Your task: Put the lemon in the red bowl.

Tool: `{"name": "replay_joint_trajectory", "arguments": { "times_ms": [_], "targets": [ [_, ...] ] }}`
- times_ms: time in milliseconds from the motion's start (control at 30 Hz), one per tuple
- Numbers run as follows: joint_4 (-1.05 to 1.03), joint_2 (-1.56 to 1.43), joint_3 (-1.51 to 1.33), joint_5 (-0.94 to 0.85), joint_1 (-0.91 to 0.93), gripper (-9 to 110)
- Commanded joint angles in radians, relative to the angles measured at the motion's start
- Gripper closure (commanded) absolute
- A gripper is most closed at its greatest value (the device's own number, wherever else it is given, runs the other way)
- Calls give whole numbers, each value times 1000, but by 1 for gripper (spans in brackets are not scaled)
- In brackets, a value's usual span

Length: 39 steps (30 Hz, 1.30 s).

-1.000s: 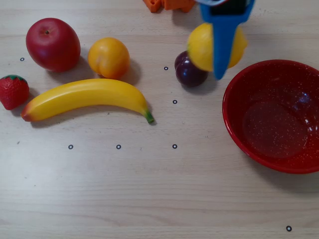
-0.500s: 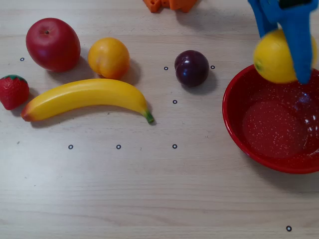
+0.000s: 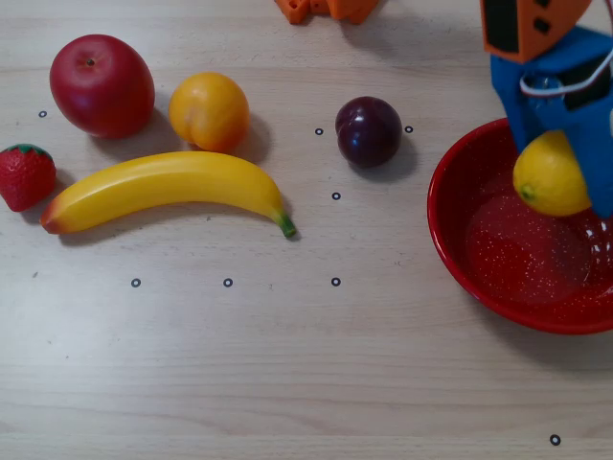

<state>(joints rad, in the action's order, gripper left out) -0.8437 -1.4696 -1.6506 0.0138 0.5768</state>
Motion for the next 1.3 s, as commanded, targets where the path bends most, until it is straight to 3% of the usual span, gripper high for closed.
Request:
{"name": "replay_joint_trajectory", "arguments": {
  "times_ms": [0,67,200,367,533,900,1267],
  "targets": [
    [38,-20,67,26,23,101],
    [38,14,80,20,20,93],
    [34,57,100,11,9,65],
    [-26,60,152,-11,5,56],
    [-126,25,265,-54,-14,63],
    [-353,-198,357,-83,-121,101],
    [-407,-571,37,-34,-296,101]
  ]
}}
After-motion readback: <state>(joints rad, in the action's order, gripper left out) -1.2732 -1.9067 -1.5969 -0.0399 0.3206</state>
